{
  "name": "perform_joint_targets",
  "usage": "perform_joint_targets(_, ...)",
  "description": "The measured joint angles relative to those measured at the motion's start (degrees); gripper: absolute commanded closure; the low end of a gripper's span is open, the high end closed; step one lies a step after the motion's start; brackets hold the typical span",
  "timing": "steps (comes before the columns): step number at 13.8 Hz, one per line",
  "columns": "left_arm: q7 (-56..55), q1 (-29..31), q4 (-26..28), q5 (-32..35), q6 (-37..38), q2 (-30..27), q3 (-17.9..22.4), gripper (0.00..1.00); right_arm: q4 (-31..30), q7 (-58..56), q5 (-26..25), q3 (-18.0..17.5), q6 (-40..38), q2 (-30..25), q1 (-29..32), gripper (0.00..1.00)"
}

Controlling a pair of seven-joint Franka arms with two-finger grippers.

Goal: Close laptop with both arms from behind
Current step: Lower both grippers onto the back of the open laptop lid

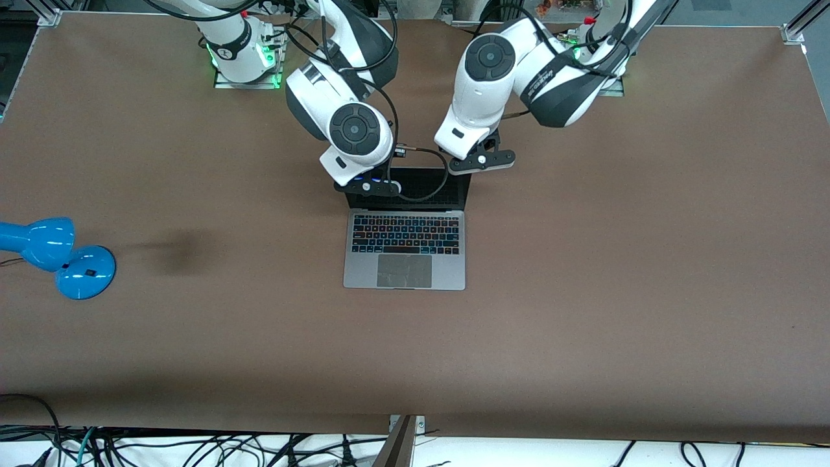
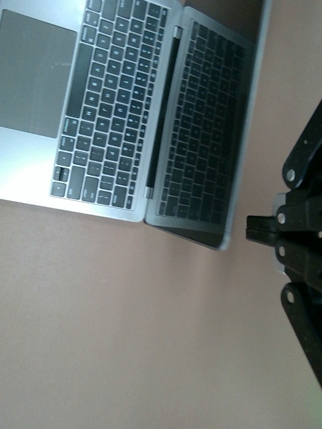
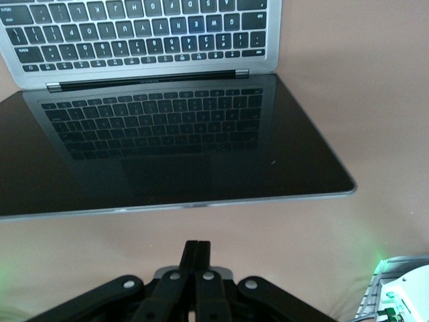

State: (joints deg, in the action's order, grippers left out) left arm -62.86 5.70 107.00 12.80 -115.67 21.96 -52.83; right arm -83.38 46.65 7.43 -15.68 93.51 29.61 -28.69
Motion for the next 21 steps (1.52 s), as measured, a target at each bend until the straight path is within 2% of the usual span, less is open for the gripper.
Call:
perform_joint_targets(4, -1.48, -0.45, -3.86, 3.02, 0.0, 5.5, 0.58, 1.0, -1.36, 0.0, 0.0, -0.01, 3.02, 0.12, -0.35, 0.96)
perform_joint_targets(7, -1.62, -1.46, -5.24, 3.13, 0.0, 7.32, 2.3, 1.0, -1.84, 0.0, -0.03, -0.01, 5.02, 0.58, -0.35, 0.96)
perform_joint_targets(21, -1.92, -3.03, -7.87, 3.35, 0.05, 8.06, 4.33, 1.0, -1.84, -0.05, -7.53, 0.18, 12.4, 0.95, -0.18, 0.96)
